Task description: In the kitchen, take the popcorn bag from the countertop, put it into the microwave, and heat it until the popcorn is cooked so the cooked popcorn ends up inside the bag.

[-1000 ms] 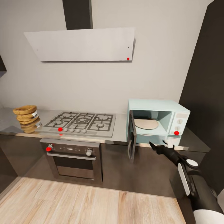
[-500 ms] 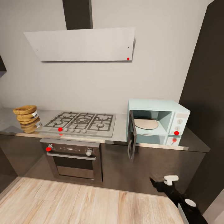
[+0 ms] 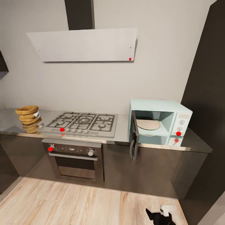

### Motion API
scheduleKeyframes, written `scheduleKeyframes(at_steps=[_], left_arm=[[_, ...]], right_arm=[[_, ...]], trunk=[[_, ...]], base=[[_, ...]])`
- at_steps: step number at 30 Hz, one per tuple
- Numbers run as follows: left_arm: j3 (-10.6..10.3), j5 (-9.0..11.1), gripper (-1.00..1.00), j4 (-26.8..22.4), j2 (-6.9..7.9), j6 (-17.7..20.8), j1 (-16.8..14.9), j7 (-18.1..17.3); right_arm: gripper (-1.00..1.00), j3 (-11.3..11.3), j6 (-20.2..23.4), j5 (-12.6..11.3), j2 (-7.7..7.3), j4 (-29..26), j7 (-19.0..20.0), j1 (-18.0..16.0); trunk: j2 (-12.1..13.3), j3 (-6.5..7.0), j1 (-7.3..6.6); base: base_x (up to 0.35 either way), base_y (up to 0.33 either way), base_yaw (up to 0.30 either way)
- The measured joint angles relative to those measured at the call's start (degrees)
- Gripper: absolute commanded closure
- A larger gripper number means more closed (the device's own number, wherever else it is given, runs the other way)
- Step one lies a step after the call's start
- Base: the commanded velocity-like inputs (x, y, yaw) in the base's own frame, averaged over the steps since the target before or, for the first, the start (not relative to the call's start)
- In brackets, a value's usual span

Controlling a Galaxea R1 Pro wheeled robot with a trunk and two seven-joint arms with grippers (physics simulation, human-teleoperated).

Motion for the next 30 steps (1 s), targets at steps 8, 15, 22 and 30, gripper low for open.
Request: scheduleKeyframes(at_steps=[8, 15, 22, 30], left_arm=[[0.09, 0.07, -1.00, -0.01, 0.00, 0.00, 0.01, 0.00], [0.25, 0.15, -1.00, -0.01, -0.03, 0.02, -0.11, 0.02], [1.28, 0.31, -1.00, 0.06, -0.08, 0.18, -0.66, 0.11], [7.23, 0.22, -1.00, 0.03, -0.02, 0.18, -0.71, 0.01]], right_arm=[[-1.00, 0.06, -0.01, 0.02, 0.99, 0.08, -0.08, -0.01], [-1.00, 0.30, 0.01, 0.10, 1.38, 1.50, -0.08, 0.00], [-1.00, 0.89, 0.07, 0.09, 1.42, 1.75, -0.06, -0.01], [-1.00, 1.65, 0.10, 0.21, 2.33, 1.77, 0.01, 0.07]], trunk=[[0.00, 0.00, 0.00], [0.00, 0.00, -0.01], [2.39, 1.07, -1.32], [5.60, 2.51, -3.08]], base=[[-0.156, 0.302, 0.264], [-0.080, 0.154, 0.276], [-0.003, 0.007, 0.276], [0.000, 0.000, 0.190]])
